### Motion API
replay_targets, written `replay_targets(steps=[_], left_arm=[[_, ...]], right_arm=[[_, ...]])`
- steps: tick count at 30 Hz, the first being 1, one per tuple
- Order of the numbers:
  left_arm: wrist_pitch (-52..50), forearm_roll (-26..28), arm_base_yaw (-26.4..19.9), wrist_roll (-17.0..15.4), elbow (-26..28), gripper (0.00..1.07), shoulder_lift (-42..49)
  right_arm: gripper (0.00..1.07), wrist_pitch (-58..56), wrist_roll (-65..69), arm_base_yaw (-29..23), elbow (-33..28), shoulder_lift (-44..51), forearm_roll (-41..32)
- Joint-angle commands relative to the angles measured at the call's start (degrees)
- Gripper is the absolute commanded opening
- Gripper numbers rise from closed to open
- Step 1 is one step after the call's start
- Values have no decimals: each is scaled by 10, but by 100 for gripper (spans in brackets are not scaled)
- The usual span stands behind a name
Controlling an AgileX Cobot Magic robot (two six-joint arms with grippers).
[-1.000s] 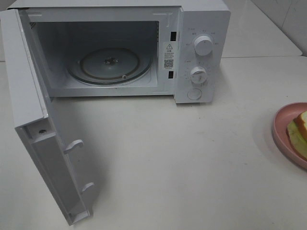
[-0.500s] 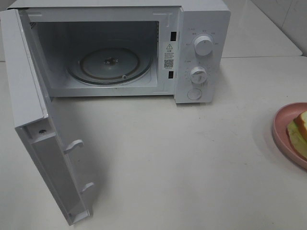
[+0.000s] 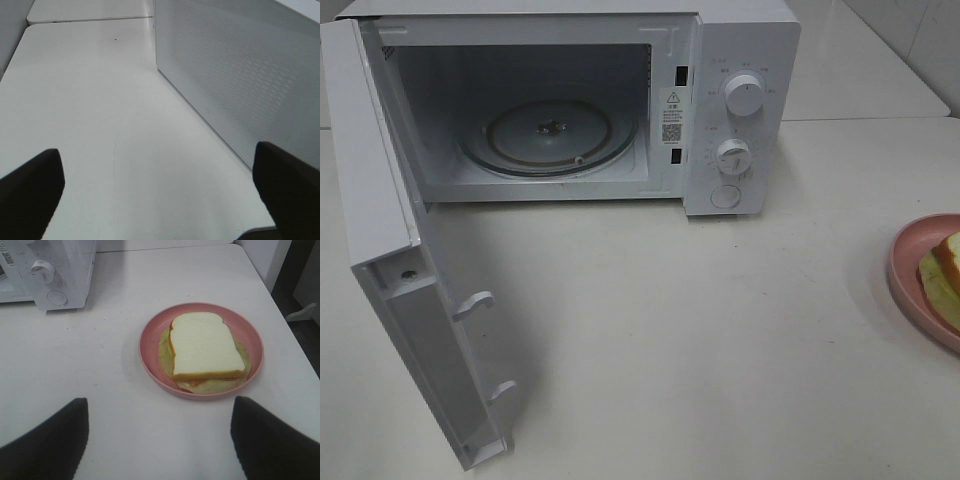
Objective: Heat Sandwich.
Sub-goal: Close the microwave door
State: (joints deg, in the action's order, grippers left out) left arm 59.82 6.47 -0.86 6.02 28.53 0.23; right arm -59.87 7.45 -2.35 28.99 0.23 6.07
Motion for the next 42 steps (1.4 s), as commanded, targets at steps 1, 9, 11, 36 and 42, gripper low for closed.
replay_targets(steps=[1, 9, 11, 36, 42], left_arm=[[-5, 0, -1, -3, -2, 98, 11], [-5, 0, -1, -3, -2, 98, 11], [-5, 0, -1, -3, -2, 98, 11], [-5, 0, -1, -3, -2, 98, 11], [-5, 3, -1, -3, -2, 98, 11]], right_arm=[[76, 3, -11, 4, 0, 15, 2], [75, 3, -11, 4, 0, 15, 2], [75, 3, -11, 4, 0, 15, 2], [75, 3, -11, 4, 0, 15, 2], [75, 3, -11, 4, 0, 15, 2]])
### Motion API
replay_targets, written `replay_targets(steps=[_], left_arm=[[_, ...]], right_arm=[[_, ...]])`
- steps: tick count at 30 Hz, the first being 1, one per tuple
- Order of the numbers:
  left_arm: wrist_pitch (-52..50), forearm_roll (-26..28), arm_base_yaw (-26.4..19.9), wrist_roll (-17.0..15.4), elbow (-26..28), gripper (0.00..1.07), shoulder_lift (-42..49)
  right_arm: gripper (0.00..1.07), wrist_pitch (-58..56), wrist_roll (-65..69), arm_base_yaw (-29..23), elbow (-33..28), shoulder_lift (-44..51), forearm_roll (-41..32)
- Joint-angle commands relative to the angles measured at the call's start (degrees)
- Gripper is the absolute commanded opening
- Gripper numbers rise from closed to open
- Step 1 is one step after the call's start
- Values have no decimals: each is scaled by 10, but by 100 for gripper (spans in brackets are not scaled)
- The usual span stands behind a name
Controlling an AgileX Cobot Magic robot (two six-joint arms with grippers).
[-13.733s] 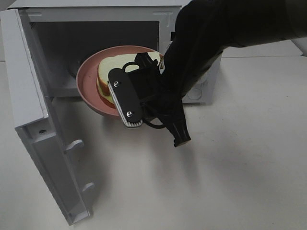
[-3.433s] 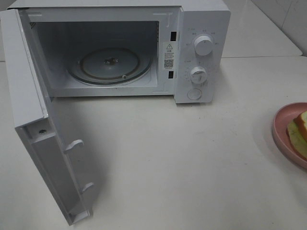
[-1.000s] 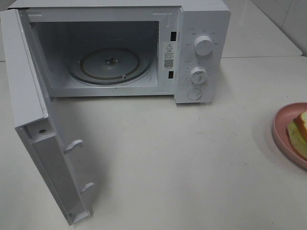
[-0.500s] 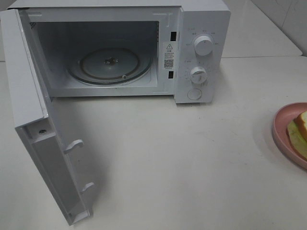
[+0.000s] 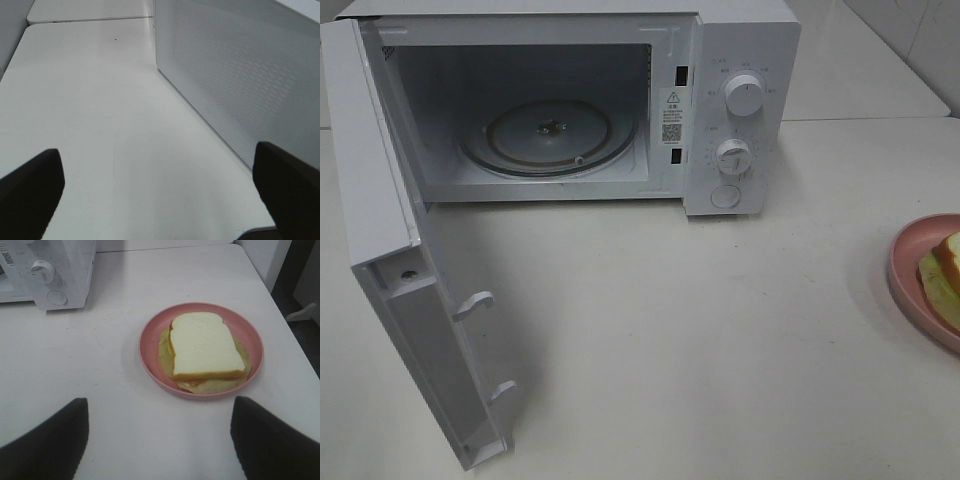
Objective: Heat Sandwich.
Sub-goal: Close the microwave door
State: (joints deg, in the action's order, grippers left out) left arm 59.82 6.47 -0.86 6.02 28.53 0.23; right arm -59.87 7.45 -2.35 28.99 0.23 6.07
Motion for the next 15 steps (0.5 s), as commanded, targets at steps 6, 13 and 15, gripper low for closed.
replay_targets(steps=[6, 13, 15], left_arm=[[-6, 4, -1, -3, -1, 98, 11], [-37, 2, -1, -4, 13, 98, 11], [-48, 1, -1, -4, 14, 96, 6]], right_arm=[[75, 3, -11, 4, 0, 15, 2], [75, 3, -10, 4, 0, 15, 2], [75, 3, -10, 4, 0, 15, 2]])
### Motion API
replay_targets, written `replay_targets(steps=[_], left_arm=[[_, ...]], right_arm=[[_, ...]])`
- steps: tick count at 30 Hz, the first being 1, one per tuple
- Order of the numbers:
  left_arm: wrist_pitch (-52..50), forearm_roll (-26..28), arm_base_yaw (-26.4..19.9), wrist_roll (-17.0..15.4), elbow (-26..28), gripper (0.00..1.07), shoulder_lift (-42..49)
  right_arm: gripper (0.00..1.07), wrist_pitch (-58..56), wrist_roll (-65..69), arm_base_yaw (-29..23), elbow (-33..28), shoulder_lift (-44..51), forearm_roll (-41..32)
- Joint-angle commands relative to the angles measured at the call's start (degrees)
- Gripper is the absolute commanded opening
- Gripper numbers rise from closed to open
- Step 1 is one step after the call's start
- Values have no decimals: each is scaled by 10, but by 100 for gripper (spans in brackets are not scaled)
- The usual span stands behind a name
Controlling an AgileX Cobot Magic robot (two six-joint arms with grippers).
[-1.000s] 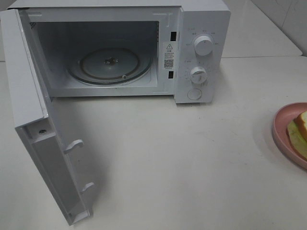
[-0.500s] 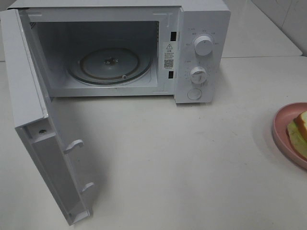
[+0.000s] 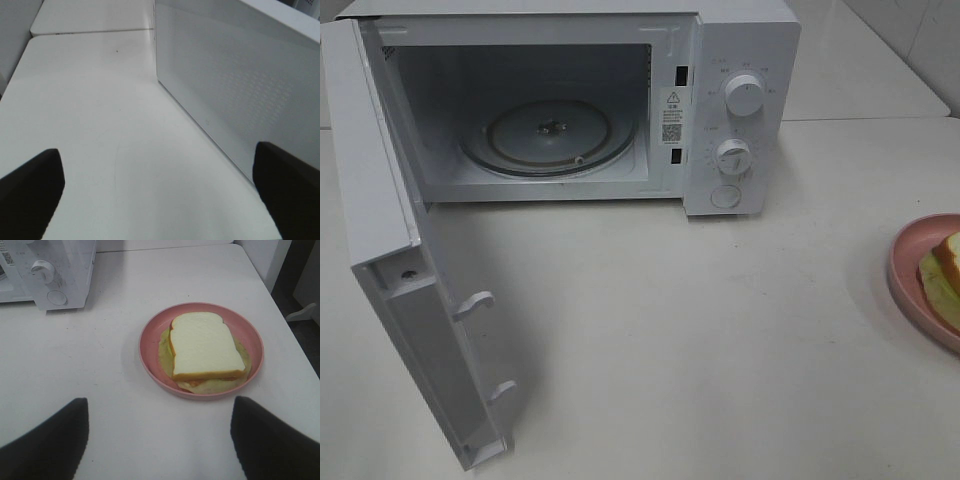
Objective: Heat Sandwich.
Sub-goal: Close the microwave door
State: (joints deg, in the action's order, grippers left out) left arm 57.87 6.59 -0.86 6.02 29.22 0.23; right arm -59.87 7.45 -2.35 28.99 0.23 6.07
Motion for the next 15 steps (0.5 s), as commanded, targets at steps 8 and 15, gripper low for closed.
replay_targets(steps=[8, 15], left_arm=[[-76, -1, -1, -4, 7, 85, -63], [-131, -2, -1, -3, 6, 63, -154]], right_arm=[[75, 3, -10, 4, 0, 15, 2], [75, 3, -10, 4, 0, 15, 2]])
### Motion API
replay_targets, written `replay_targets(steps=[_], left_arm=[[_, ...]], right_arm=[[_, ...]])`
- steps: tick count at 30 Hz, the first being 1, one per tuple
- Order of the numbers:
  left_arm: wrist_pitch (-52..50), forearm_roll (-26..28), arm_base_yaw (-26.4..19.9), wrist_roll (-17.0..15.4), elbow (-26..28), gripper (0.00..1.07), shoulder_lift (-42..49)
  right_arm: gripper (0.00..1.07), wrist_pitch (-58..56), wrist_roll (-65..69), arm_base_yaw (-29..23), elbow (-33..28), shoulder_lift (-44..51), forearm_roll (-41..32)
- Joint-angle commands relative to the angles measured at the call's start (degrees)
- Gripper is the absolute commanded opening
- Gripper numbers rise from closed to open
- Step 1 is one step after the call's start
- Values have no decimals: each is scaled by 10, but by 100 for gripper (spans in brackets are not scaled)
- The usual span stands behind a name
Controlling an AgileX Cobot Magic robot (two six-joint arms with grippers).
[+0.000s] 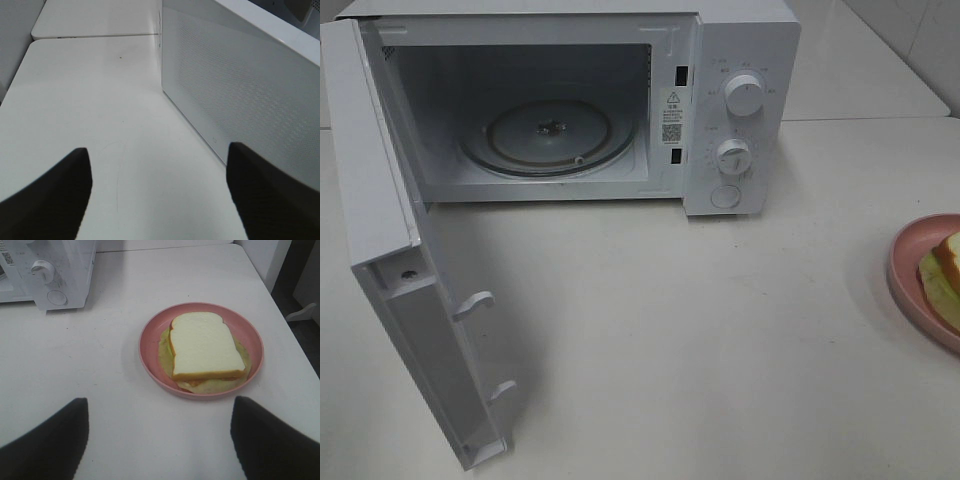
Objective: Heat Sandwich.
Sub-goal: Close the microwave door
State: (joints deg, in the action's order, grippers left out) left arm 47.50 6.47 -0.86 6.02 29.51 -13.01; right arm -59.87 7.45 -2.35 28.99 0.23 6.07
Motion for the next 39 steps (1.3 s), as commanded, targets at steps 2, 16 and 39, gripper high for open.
replay_targets(steps=[2, 16, 39], left_arm=[[-33, -1, -1, -3, 3, 61, -34], [-159, -1, -1, -1, -31, 0, -201], [-693, -7, -1, -2, -192, 0, -370]], right_arm=[[75, 3, -10, 4, 0, 15, 2], [75, 3, -10, 4, 0, 15, 2], [75, 3, -10, 4, 0, 15, 2]])
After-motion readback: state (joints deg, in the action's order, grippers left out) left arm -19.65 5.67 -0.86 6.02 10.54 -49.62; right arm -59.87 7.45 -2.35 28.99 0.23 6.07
